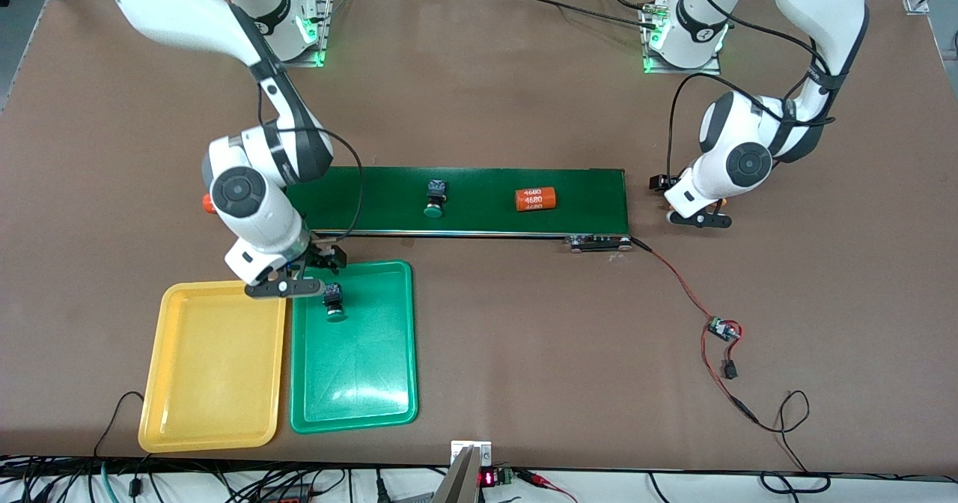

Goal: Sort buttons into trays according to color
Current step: 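Grasp a yellow button with the left gripper while the right gripper returns, then place the yellow button on the belt while the right gripper grasps green button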

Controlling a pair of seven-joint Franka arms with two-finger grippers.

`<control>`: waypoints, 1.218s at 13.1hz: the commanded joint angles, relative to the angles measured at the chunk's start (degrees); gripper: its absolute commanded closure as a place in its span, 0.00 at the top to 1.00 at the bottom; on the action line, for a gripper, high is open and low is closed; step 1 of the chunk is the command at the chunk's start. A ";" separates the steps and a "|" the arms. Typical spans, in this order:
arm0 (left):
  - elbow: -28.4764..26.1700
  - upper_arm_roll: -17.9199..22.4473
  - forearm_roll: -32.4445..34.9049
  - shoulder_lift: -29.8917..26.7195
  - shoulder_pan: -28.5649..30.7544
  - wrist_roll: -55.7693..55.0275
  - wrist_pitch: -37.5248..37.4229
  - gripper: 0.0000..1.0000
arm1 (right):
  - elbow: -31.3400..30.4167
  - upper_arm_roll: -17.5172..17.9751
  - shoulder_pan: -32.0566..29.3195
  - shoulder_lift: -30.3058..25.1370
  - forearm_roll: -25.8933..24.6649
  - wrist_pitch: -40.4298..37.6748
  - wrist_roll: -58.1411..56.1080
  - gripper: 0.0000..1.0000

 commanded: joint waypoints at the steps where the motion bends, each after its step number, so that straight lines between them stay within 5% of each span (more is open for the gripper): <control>1: -2.87 0.59 -1.22 -1.91 -0.64 0.01 3.40 0.90 | -8.43 0.91 -0.19 -7.77 3.67 -0.32 1.74 1.00; 4: -2.78 0.59 -1.22 -2.25 -0.64 0.18 3.06 0.38 | -11.34 3.62 -0.10 -9.99 4.56 -0.41 10.41 1.00; 6: -2.52 0.59 -1.22 -3.57 -0.64 0.18 2.18 0.25 | -11.96 6.43 0.25 -10.08 4.56 -0.59 16.57 1.00; 13: 11.43 -0.99 -1.22 -8.32 -0.82 -0.60 -21.26 0.24 | -12.14 10.14 2.88 -8.85 3.95 -0.68 21.35 1.00; 16: 15.32 -6.16 -1.31 -7.97 -0.99 -1.13 -22.53 0.24 | -12.14 10.58 4.03 -8.41 3.68 -0.76 16.53 1.00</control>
